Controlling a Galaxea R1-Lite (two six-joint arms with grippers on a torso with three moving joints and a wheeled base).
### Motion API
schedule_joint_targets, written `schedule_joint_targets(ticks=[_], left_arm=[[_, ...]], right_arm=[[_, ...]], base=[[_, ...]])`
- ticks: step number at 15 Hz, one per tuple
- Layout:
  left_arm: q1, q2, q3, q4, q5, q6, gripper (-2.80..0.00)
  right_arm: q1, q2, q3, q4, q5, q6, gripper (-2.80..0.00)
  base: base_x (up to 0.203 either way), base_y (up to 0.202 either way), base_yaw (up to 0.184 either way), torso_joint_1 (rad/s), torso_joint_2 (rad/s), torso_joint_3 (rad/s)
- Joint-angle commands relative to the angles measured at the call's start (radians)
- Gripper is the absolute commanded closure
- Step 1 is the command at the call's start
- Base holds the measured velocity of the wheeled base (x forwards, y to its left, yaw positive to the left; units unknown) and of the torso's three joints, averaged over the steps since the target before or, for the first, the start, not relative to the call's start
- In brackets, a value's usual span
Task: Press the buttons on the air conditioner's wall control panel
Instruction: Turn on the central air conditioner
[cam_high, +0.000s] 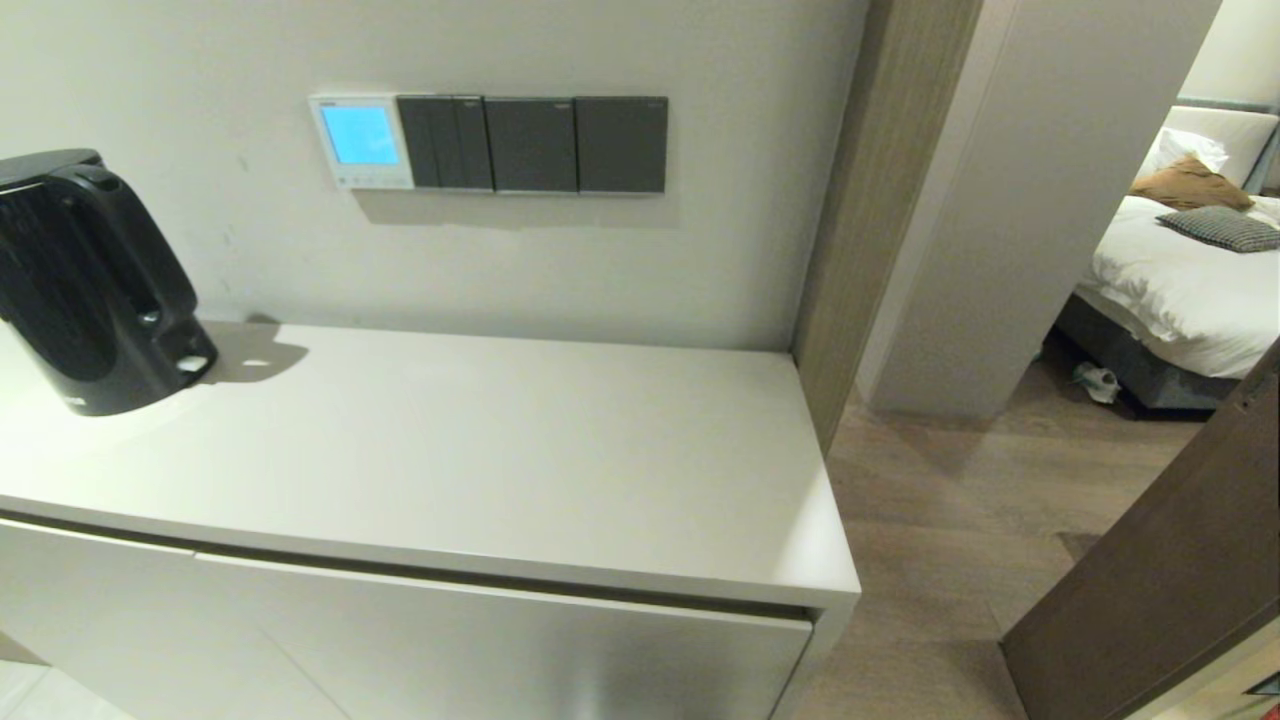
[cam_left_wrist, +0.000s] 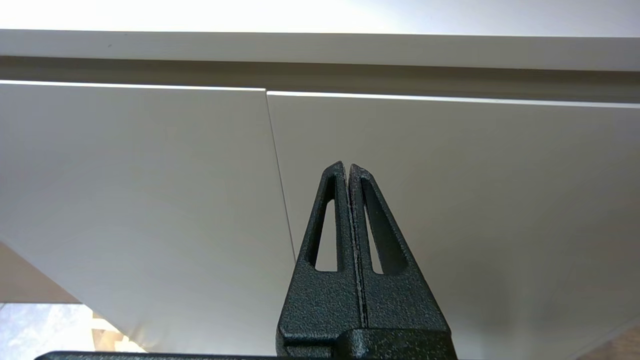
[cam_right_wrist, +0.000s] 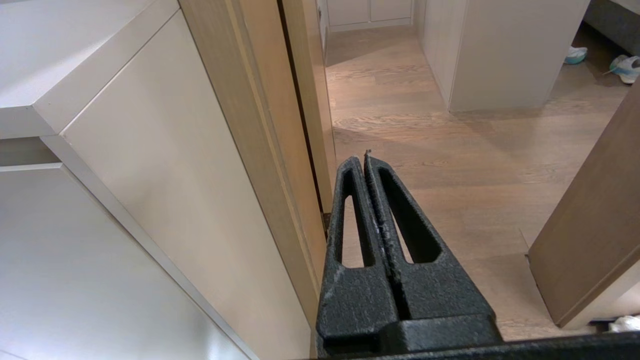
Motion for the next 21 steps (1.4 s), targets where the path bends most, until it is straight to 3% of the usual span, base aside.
schedule_joint_targets(ticks=[1, 11, 14, 17, 21], left_arm=[[0.0, 0.0, 0.0, -0.001, 0.001, 0.003, 0.0], [0.0, 0.0, -0.012, -0.036, -0.004, 0.03, 0.0], [0.001, 0.015, -0.135, -0.003, -0.066, 0.034, 0.0], [0.0, 0.167, -0.264, 0.014, -0.105, 0.035, 0.0], [-0.001, 0.474, -0.442, -0.111, -0.12, 0.01, 0.0]], right_arm=[[0.0, 0.001, 0.001, 0.0, 0.0, 0.0, 0.0], [0.0, 0.001, 0.002, 0.0, 0.0, 0.001, 0.0], [0.0, 0.001, 0.002, 0.0, 0.0, 0.0, 0.0], [0.0, 0.001, 0.002, 0.0, 0.0, 0.0, 0.0], [0.0, 0.001, 0.002, 0.0, 0.0, 0.0, 0.0]], base=[[0.0, 0.0, 0.0, 0.0, 0.0, 0.0], [0.0, 0.0, 0.0, 0.0, 0.0, 0.0], [0.0, 0.0, 0.0, 0.0, 0.0, 0.0], [0.0, 0.0, 0.0, 0.0, 0.0, 0.0], [0.0, 0.0, 0.0, 0.0, 0.0, 0.0]])
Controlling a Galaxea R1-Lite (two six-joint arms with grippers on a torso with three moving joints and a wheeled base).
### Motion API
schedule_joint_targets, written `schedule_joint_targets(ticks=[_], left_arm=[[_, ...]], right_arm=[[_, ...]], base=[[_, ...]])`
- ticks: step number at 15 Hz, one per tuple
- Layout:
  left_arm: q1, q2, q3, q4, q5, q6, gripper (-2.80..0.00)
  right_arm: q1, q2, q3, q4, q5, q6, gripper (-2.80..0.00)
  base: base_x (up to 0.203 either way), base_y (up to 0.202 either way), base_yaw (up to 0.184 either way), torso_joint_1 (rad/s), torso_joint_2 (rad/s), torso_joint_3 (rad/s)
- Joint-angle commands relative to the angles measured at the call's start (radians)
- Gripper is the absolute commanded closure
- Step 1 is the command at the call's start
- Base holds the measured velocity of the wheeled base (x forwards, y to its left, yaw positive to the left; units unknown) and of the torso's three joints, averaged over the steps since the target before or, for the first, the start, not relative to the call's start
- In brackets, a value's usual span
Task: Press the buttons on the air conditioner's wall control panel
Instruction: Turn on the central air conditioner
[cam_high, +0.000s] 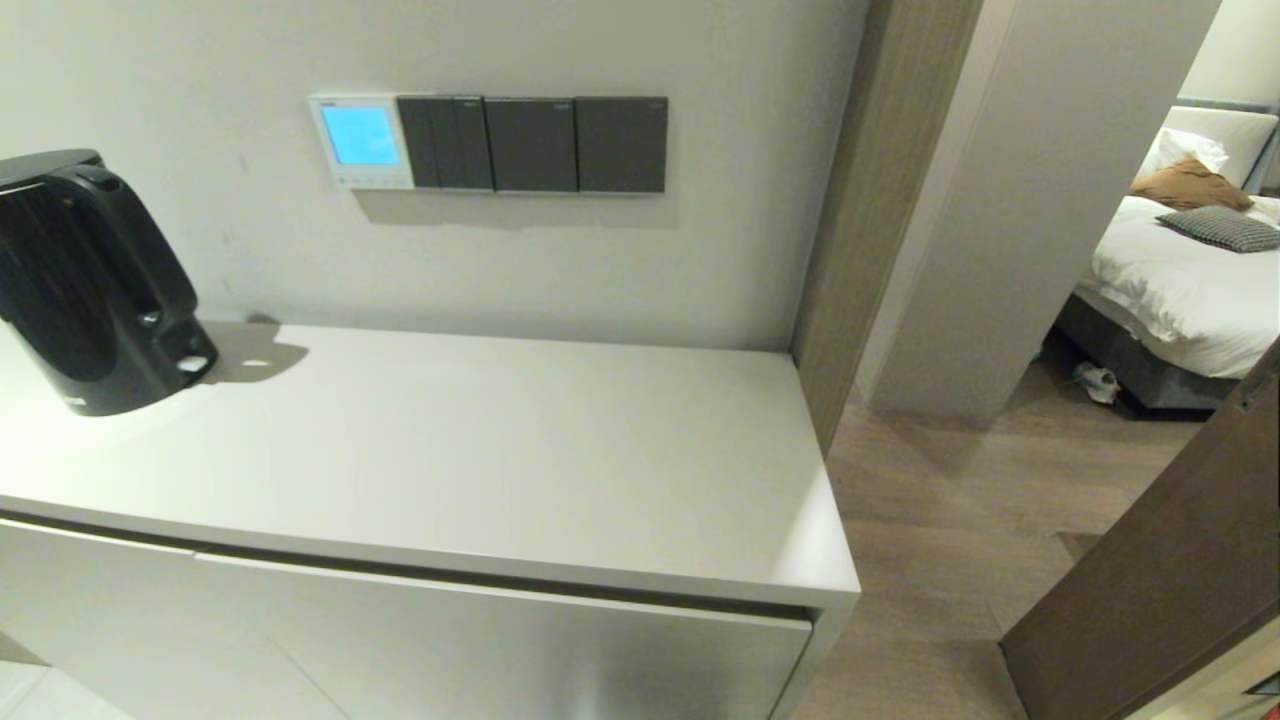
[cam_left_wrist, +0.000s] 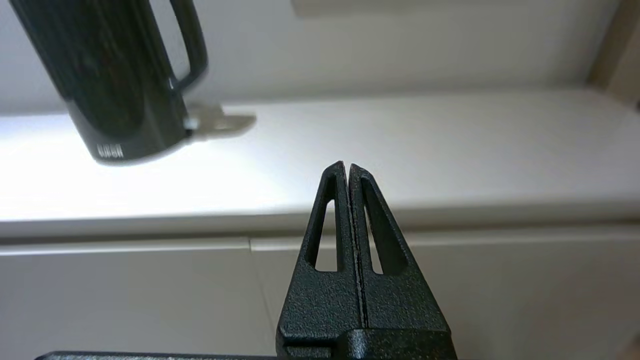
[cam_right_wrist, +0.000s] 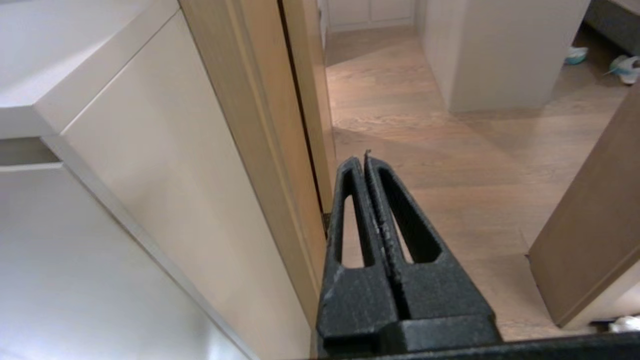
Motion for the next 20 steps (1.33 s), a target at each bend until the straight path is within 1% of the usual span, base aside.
schedule_joint_targets(ticks=[1, 4, 7, 9, 11, 14, 16, 18, 20], left_arm=[[0.0, 0.272, -0.122, -0.074, -0.005, -0.021, 0.0], [0.0, 0.522, -0.308, -0.154, -0.038, -0.087, 0.0], [-0.006, 0.778, -0.519, -0.194, -0.066, -0.166, 0.0], [-0.027, 0.95, -0.65, -0.221, -0.075, -0.197, 0.0], [-0.058, 1.098, -0.752, -0.237, -0.079, -0.218, 0.0], [-0.09, 1.288, -0.883, -0.272, -0.081, -0.252, 0.0], [-0.098, 1.403, -0.967, -0.31, -0.079, -0.263, 0.0], [-0.1, 1.496, -1.021, -0.331, -0.073, -0.267, 0.0], [-0.098, 1.547, -1.049, -0.35, -0.071, -0.268, 0.0]], right_arm=[[0.001, 0.001, 0.002, 0.0, 0.0, 0.0, 0.0], [0.001, 0.001, 0.002, 0.0, 0.0, 0.0, 0.0], [0.001, 0.001, 0.002, 0.0, 0.0, 0.0, 0.0], [0.001, 0.001, 0.002, 0.0, 0.0, 0.0, 0.0], [0.001, 0.001, 0.002, 0.0, 0.0, 0.0, 0.0], [0.001, 0.001, 0.002, 0.0, 0.0, 0.0, 0.0], [0.001, 0.001, 0.002, 0.0, 0.0, 0.0, 0.0], [0.001, 0.001, 0.002, 0.0, 0.0, 0.0, 0.0], [0.001, 0.001, 0.002, 0.0, 0.0, 0.0, 0.0]], base=[[0.0, 0.0, 0.0, 0.0, 0.0, 0.0], [0.0, 0.0, 0.0, 0.0, 0.0, 0.0], [0.0, 0.0, 0.0, 0.0, 0.0, 0.0], [0.0, 0.0, 0.0, 0.0, 0.0, 0.0], [0.0, 0.0, 0.0, 0.0, 0.0, 0.0], [0.0, 0.0, 0.0, 0.0, 0.0, 0.0], [0.0, 0.0, 0.0, 0.0, 0.0, 0.0], [0.0, 0.0, 0.0, 0.0, 0.0, 0.0], [0.0, 0.0, 0.0, 0.0, 0.0, 0.0]])
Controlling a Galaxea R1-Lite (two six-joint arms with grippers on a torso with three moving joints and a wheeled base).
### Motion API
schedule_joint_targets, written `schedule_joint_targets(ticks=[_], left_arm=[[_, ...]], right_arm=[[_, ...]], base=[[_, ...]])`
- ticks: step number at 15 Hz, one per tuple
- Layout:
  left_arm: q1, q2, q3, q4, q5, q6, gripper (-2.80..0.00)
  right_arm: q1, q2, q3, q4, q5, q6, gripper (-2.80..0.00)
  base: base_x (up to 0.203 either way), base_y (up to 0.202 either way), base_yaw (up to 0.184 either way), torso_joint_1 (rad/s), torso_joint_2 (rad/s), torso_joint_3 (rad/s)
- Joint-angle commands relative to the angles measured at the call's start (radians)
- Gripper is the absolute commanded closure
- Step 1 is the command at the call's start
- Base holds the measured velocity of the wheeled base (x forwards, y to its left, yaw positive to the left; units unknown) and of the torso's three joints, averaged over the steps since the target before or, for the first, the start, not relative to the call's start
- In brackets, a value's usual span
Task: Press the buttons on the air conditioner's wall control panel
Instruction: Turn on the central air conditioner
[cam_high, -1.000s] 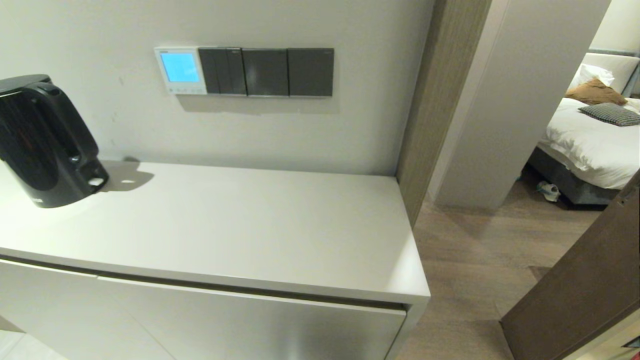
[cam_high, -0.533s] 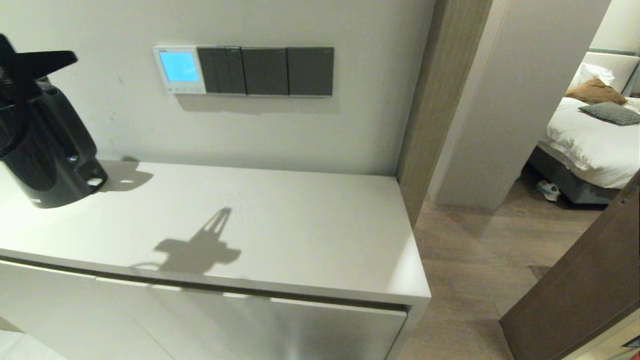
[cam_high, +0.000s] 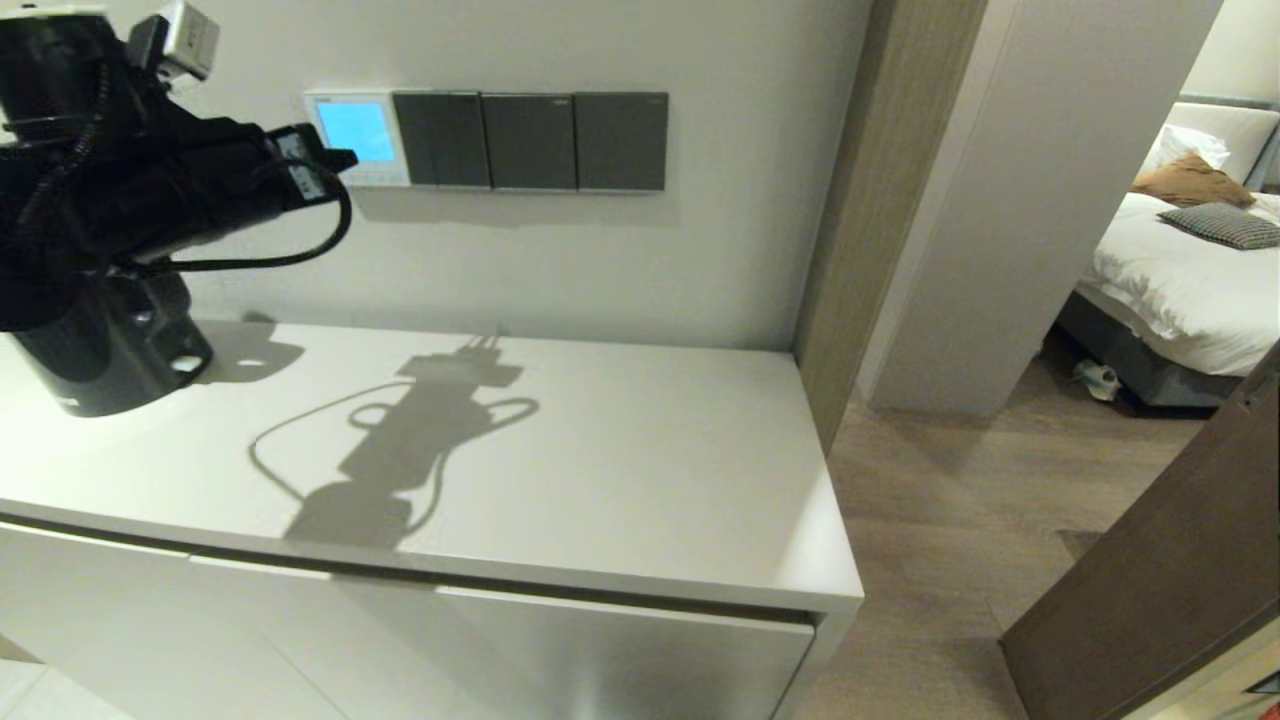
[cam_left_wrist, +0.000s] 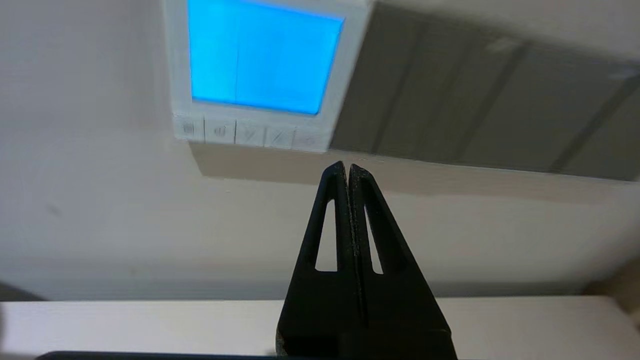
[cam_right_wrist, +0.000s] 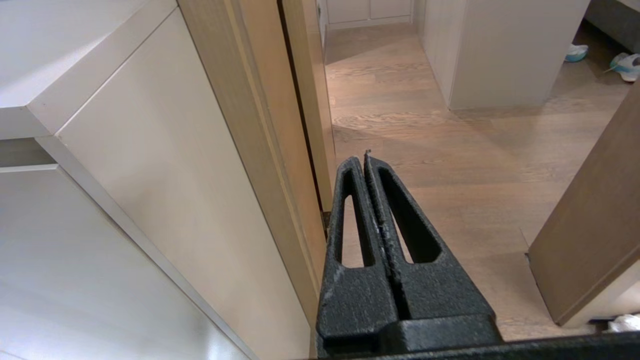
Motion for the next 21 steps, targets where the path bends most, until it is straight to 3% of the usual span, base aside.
schedule_joint_targets(ticks=[1, 6, 10, 19, 21], left_arm=[[0.002, 0.095, -0.038, -0.012, 0.001, -0.003, 0.0], [-0.003, 0.091, -0.052, -0.001, 0.007, -0.002, 0.0], [-0.047, 0.082, -0.09, 0.037, 0.025, -0.002, 0.0], [-0.05, 0.141, -0.14, 0.028, 0.059, 0.003, 0.0], [-0.05, 0.168, -0.167, 0.028, 0.114, 0.007, 0.0]], right_arm=[[0.0, 0.001, 0.002, 0.0, 0.0, 0.0, 0.0], [0.0, 0.001, 0.002, 0.0, 0.0, 0.0, 0.0], [0.0, 0.001, 0.001, 0.0, 0.0, 0.0, 0.0], [0.0, 0.001, 0.002, 0.0, 0.0, 0.0, 0.0], [0.0, 0.001, 0.002, 0.0, 0.0, 0.0, 0.0]], base=[[0.0, 0.0, 0.0, 0.0, 0.0, 0.0], [0.0, 0.0, 0.0, 0.0, 0.0, 0.0], [0.0, 0.0, 0.0, 0.0, 0.0, 0.0], [0.0, 0.0, 0.0, 0.0, 0.0, 0.0], [0.0, 0.0, 0.0, 0.0, 0.0, 0.0]])
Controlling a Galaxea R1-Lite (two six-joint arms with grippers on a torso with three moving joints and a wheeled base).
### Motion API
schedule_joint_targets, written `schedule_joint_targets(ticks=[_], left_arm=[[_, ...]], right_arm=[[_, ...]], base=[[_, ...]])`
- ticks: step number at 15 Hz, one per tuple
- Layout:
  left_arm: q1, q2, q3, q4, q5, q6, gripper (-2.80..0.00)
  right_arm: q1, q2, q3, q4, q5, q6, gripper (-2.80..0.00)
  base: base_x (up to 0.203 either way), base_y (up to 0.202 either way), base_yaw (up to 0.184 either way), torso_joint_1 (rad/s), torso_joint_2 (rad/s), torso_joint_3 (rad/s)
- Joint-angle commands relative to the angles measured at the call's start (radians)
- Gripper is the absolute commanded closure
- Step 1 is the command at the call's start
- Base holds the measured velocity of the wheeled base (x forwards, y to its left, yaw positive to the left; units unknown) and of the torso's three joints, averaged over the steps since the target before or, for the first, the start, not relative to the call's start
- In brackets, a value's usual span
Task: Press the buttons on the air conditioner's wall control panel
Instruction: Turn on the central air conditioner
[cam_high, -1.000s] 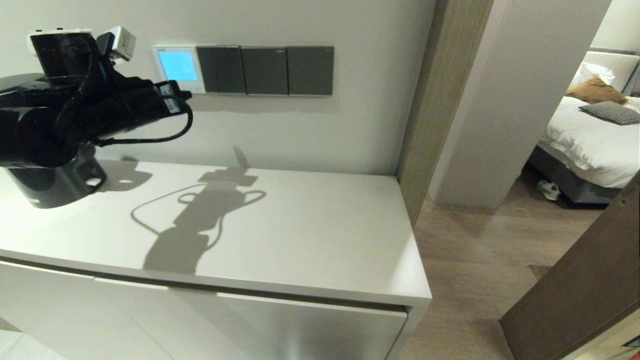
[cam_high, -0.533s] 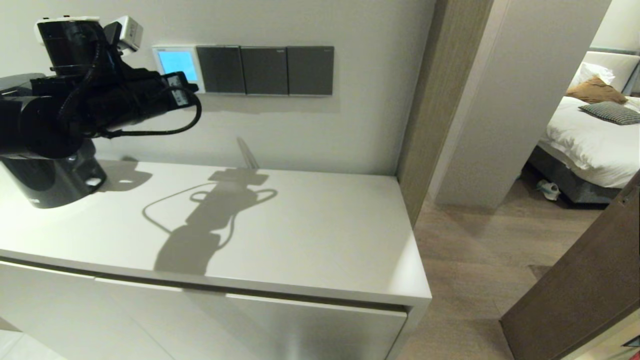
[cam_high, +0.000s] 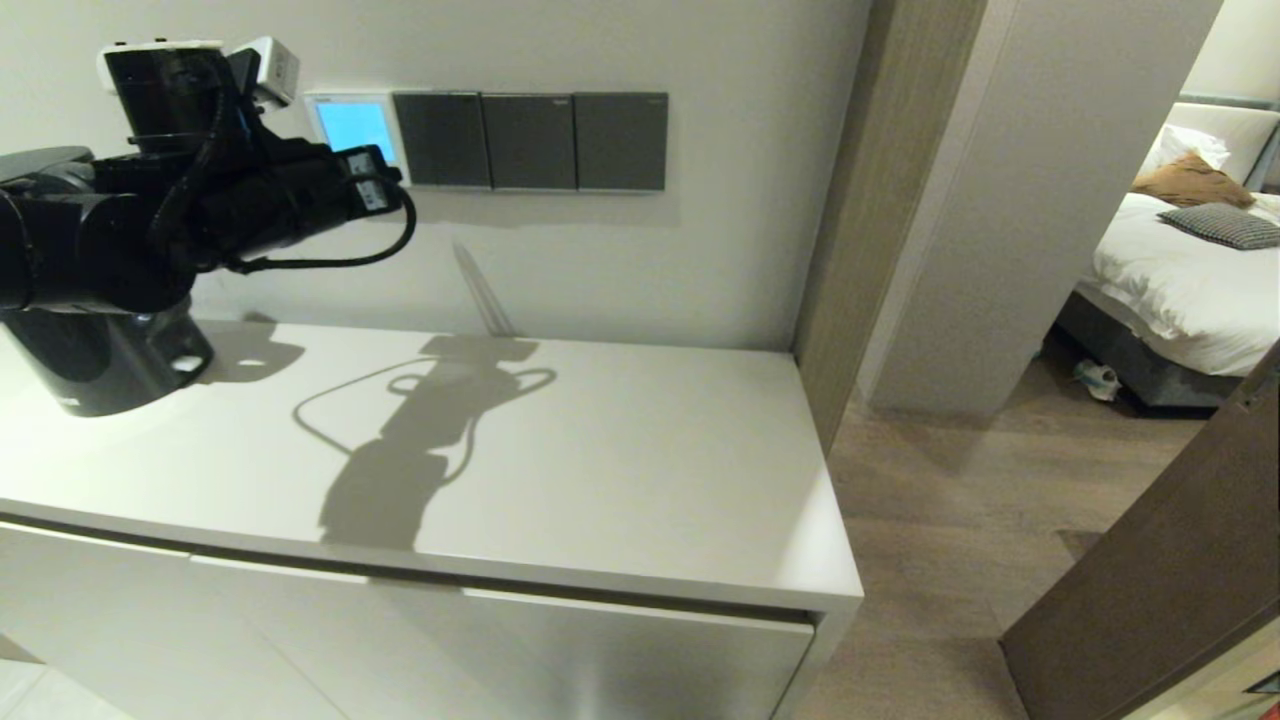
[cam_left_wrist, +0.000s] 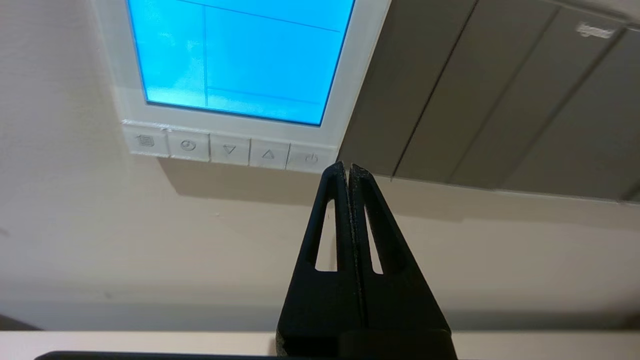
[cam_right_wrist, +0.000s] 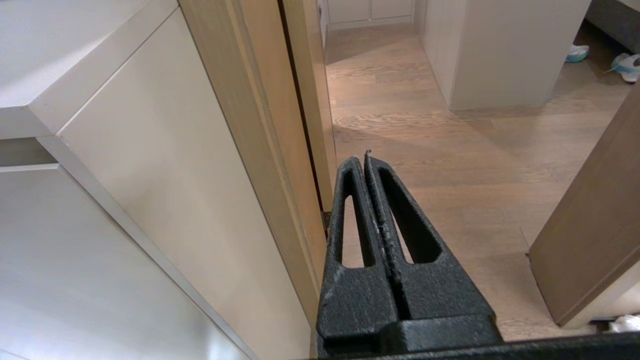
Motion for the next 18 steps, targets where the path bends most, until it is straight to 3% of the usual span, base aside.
schedule_joint_targets(ticks=[1, 18], left_arm=[[0.0, 0.023, -0.015, -0.002, 0.024, 0.001, 0.0], [0.0, 0.052, -0.027, -0.003, 0.025, 0.001, 0.0]], right_arm=[[0.0, 0.001, 0.002, 0.0, 0.0, 0.0, 0.0], [0.0, 0.001, 0.002, 0.0, 0.0, 0.0, 0.0]], base=[[0.0, 0.0, 0.0, 0.0, 0.0, 0.0], [0.0, 0.0, 0.0, 0.0, 0.0, 0.0]])
